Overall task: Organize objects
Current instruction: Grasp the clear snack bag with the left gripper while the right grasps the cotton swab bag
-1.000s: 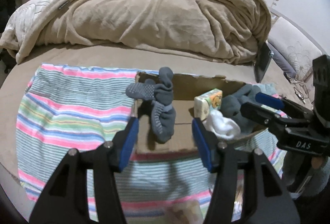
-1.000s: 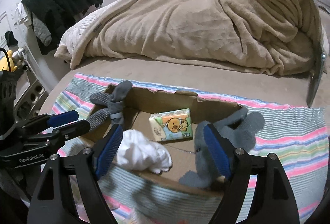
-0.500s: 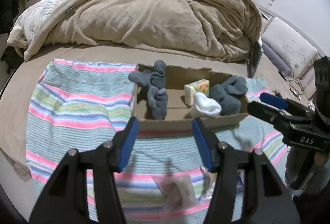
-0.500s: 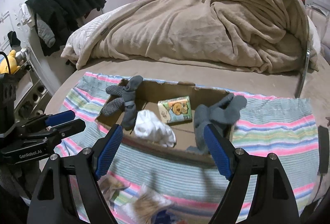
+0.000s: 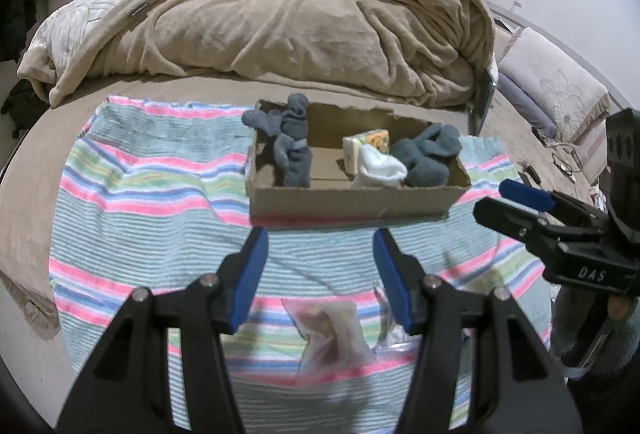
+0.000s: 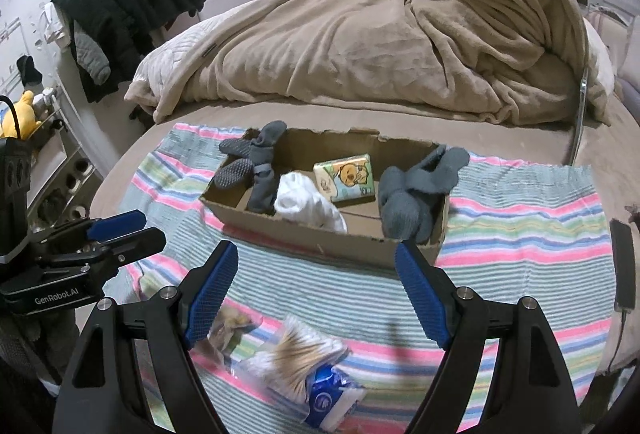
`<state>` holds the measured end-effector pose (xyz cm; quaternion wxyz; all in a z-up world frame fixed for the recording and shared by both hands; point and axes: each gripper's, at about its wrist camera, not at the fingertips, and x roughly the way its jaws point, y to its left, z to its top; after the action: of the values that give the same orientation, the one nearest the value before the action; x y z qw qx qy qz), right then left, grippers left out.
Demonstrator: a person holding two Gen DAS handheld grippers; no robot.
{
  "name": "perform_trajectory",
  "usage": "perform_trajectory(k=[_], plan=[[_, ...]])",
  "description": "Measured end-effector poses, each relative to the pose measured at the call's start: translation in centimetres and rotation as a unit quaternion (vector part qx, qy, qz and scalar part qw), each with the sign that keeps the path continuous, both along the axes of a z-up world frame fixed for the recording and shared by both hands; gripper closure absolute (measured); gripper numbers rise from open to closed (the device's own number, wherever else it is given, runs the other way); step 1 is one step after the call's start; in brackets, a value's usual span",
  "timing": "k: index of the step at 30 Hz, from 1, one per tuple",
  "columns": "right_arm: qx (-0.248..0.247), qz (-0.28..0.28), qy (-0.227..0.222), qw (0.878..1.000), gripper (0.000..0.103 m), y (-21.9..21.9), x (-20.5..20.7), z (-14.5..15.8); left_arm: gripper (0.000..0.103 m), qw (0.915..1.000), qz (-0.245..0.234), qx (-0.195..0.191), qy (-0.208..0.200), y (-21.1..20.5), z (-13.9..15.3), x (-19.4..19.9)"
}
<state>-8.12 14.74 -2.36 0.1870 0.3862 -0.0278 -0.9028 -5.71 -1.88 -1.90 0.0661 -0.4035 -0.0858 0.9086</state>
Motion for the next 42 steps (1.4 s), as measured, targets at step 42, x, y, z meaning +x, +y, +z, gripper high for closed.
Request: perform_trajectory(k=[42], plan=[[-0.018, 0.028, -0.13, 0.991, 0.02, -0.9, 1.0, -10.9, 0.047, 0.9956, -0.017, -0.008, -0.092, 3.3, -10.7, 1.2]])
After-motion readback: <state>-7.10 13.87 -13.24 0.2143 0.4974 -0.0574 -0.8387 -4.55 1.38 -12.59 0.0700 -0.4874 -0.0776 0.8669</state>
